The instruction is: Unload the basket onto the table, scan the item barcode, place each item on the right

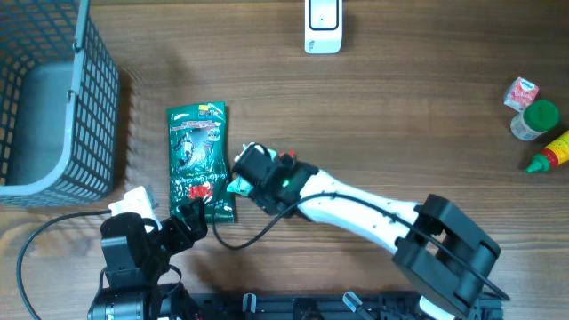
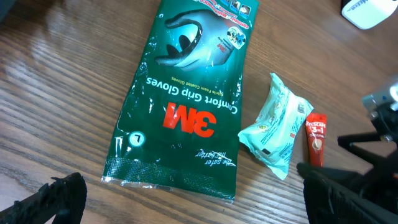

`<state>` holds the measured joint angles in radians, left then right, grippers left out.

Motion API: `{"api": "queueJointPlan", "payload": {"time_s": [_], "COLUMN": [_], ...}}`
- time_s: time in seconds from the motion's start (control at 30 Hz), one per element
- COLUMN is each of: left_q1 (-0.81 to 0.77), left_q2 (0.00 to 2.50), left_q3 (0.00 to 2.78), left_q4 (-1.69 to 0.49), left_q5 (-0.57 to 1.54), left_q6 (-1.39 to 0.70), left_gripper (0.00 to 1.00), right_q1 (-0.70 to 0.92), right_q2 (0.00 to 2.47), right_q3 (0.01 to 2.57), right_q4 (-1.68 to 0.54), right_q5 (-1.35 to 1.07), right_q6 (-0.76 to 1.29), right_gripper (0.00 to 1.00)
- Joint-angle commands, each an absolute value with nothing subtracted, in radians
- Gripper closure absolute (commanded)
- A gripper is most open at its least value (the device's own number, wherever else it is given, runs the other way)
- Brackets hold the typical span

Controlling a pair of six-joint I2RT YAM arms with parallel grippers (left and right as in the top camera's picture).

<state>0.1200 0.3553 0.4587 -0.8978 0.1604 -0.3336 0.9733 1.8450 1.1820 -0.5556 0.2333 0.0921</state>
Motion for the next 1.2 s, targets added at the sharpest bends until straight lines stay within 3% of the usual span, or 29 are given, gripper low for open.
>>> {"api": "queueJointPlan", "payload": {"time_s": [0.0,0.17,0.43,0.5,0.57,0.67,0.7,0.83,1.03,1.17], "left_q1": [0.126,0.127,0.127,0.127,0.126,0.127,0.127,0.127,0.127,0.127], "left_q2": [0.351,0.351,0.351,0.351,0.351,0.351,0.351,0.351,0.351,0.351], "left_q3": [0.451,0.451,0.451,0.451,0.451,0.451,0.451,0.451,0.451,0.451], "left_q4": [-0.896,-0.896,-0.896,-0.896,-0.896,-0.896,-0.896,-0.896,-0.896,-0.896], "left_q5": [0.151,0.151,0.151,0.151,0.151,0.151,0.151,0.151,0.151,0.151], "left_q6": [-0.321,-0.321,-0.321,-0.321,-0.321,-0.321,-0.321,-0.321,-0.321,-0.321], "left_gripper": [0.00,0.00,0.00,0.00,0.00,0.00,0.00,0.00,0.00,0.00], "right_q1": [0.984,0.969,0.879,0.842,0.805,0.763,0.753,0.736,0.652,0.596], "right_q2": [1.834,1.902,2.032,2.049,2.056,2.056,2.056,2.055,2.055,2.055], "right_q3": [1.172,1.172,1.172,1.172,1.172,1.172,1.172,1.176,1.214,1.212], "right_q4": [-0.585,-0.621,-0.635,-0.662,-0.698,-0.780,-0.811,-0.834,-0.861,-0.907], "right_q5": [0.261,0.347,0.169,0.057,-0.049,-0.109,-0.154,-0.358,-1.046,-1.250], "right_q6": [0.275,0.371,0.390,0.340,0.297,0.234,0.207,0.080,-0.335,-0.545], "right_gripper": [0.25,0.25,0.32,0.47,0.70,0.92,0.96,0.96,0.96,0.95]}}
